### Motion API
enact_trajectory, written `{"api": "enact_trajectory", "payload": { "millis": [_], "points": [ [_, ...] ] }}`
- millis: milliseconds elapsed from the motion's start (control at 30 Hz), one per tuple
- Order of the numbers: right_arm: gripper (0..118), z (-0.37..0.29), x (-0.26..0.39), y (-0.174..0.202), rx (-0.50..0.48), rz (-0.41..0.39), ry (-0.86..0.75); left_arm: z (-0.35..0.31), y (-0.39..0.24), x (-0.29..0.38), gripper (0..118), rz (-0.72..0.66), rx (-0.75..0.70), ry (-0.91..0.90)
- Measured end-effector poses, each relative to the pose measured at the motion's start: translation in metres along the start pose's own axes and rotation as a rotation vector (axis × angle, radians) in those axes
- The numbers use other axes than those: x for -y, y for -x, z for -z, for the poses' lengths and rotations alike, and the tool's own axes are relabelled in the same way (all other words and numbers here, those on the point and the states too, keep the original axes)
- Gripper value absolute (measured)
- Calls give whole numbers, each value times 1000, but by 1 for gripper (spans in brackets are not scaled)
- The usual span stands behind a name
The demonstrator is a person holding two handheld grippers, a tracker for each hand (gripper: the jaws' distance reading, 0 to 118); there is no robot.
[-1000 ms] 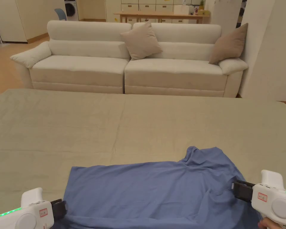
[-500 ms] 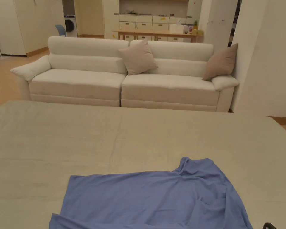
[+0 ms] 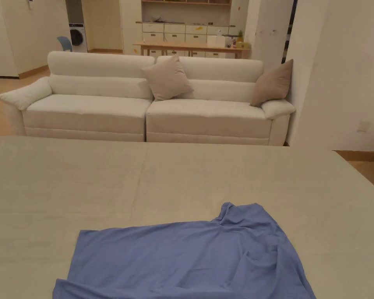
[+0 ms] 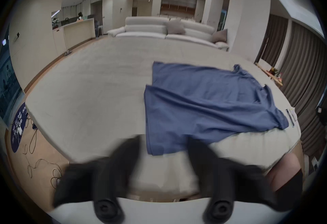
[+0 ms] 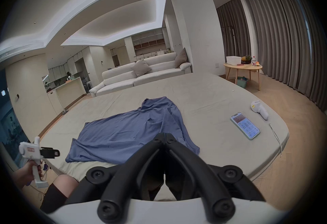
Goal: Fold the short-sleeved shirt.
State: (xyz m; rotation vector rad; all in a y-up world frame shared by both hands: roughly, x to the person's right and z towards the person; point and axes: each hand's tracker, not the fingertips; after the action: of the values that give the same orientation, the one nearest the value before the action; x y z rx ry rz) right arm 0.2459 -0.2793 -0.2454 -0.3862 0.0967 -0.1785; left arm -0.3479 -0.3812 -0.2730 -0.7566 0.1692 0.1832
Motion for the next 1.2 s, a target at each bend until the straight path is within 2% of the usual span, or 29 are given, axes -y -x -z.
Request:
{"api": "enact_trajectory", "payload": {
  "millis": [33,67,100,167,333,400,433,500,533,567,633,667,733,767,867,900,933,967,1000,1033,1067,1100,1200],
  "points": [
    [0,-1,-3,0,-1,-2,0,14,2,-1,116,8,12,25],
    [0,0,-3,-1,-3,-1,1,21,5,5,113,-9,39,28],
    [0,0,-4,-1,-3,1,3,28,7,-2,113,3,26,1],
    [0,0,-5,1,-1,4,1,46,9,-4,114,-16,-39,67],
    [0,4,-4,5,-8,10,16,76,14,4,109,-98,39,220],
    [0,6,-3,6,-5,3,21,69,10,7,93,-41,-43,151],
    [0,7,-2,7,-5,3,27,67,9,6,80,-12,-71,145],
    [0,11,-1,8,1,6,39,53,9,2,40,-43,-2,106],
    [0,13,0,8,0,6,46,47,8,1,13,-72,59,95],
    [0,14,0,8,-2,4,52,42,3,1,1,-75,75,76],
    [0,19,1,8,0,2,62,33,-3,0,1,-32,43,75],
    [0,21,1,8,-8,1,67,29,-2,-1,1,-45,51,73],
    [0,29,1,7,-16,-1,81,24,8,-4,1,-160,122,69],
    [0,34,1,6,-13,-10,91,24,17,-7,1,-194,104,49],
    [0,56,0,3,-21,-50,121,18,26,-14,1,-172,100,24],
    [10,68,1,2,-25,-65,134,16,24,-16,1,-162,109,31],
    [36,84,2,-1,-24,-89,171,17,23,-18,1,-147,107,33],
    [95,99,3,-4,3,-98,205,17,20,-20,1,-129,104,36],
    [118,119,6,-6,28,-110,260,18,17,-22,1,-102,97,39],
    [113,139,10,-11,37,-119,339,18,14,-23,1,-84,97,44],
    [112,153,15,-19,19,-99,269,18,12,-24,1,-77,93,44],
    [113,164,19,-26,13,-101,311,18,10,-25,1,-76,88,42],
    [115,201,30,-51,89,-41,406,20,13,-25,1,-97,89,50]
  ]
}}
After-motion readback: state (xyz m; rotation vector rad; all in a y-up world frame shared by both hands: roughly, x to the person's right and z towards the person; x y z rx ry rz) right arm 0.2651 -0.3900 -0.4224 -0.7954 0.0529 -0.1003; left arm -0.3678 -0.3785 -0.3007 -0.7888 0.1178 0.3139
